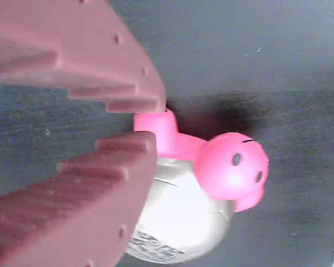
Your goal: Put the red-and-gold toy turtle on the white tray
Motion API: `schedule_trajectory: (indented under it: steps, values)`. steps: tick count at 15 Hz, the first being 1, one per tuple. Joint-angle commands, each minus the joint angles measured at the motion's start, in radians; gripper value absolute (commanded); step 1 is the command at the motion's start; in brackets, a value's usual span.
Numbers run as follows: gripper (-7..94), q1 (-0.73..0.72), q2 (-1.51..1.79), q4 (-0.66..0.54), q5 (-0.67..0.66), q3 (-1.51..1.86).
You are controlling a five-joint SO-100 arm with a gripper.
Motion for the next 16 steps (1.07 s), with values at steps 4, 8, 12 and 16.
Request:
schedule_trajectory:
  steps: [4,8,12,16]
  values:
    - [0,-0.018,-0.517,-0.187,-0.101,-0.278]
    - [0,0.031,-0.951,-0.083,-0.322,-0.704]
    - [0,0.086,-1.247,-0.032,-0.561,-0.965]
    - [0,0.117,-1.463,0.153,-0.644,-1.258]
